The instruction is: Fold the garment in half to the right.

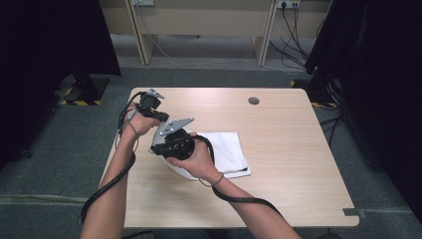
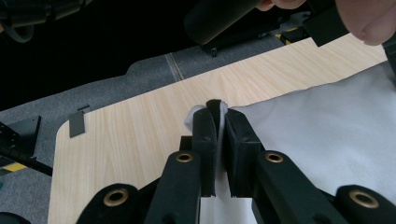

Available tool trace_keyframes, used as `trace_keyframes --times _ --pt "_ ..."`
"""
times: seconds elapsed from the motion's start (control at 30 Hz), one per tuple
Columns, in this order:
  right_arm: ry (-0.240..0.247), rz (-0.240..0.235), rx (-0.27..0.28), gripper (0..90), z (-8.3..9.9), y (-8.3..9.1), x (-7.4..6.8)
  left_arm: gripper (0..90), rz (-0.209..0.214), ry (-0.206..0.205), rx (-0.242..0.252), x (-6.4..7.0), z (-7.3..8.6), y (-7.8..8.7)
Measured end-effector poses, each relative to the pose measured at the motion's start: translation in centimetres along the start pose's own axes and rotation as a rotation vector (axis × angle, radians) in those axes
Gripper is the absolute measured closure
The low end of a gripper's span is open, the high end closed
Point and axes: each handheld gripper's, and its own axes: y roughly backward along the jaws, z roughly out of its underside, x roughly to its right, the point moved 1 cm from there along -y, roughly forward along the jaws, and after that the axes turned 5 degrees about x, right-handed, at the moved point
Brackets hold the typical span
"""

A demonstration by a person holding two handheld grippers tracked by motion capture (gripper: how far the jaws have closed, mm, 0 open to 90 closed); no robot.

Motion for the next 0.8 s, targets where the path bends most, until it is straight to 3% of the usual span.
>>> trace_keyframes --times 0.8 --pt "0.014 -0.003 0.02 84.1 -1.6 0.6 -0.2 84.9 -0.027 -0.017 -0.002 -0.2 -1.0 1.3"
